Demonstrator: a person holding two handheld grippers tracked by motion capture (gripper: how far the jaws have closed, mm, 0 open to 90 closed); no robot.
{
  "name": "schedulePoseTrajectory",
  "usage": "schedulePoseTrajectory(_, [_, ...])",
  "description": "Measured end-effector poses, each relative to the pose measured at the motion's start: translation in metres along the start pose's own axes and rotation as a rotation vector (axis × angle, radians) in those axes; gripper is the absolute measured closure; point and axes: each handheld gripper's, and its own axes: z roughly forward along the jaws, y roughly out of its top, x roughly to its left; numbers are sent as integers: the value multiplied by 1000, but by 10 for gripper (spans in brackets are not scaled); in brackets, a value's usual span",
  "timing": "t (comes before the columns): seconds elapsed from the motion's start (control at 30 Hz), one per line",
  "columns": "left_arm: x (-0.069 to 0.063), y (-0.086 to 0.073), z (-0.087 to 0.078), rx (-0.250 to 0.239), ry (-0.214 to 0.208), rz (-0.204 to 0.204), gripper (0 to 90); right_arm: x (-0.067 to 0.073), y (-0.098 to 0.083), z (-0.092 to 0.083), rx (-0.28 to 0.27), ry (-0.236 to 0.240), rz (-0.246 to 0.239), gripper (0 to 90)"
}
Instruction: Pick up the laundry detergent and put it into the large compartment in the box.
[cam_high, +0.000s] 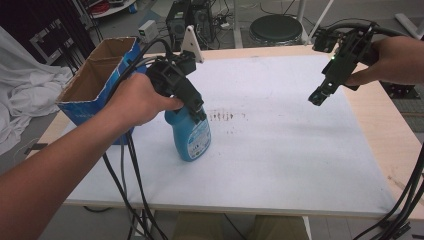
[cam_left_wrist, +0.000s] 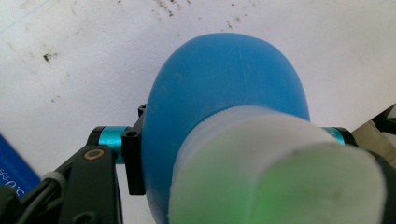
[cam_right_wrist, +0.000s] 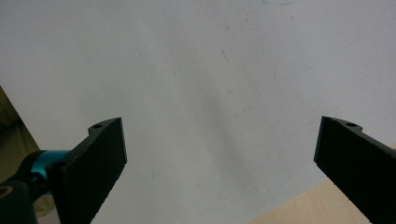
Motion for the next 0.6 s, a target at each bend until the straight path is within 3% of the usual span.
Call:
schedulePoseTrajectory(0.2, [0, 1, -5, 7, -3, 11, 378, -1, -1, 0, -3, 3, 9, 15])
schedulePoseTrajectory(0.6, [2, 9, -54, -38, -19, 47, 378, -2, -2, -1, -4, 5, 7, 15])
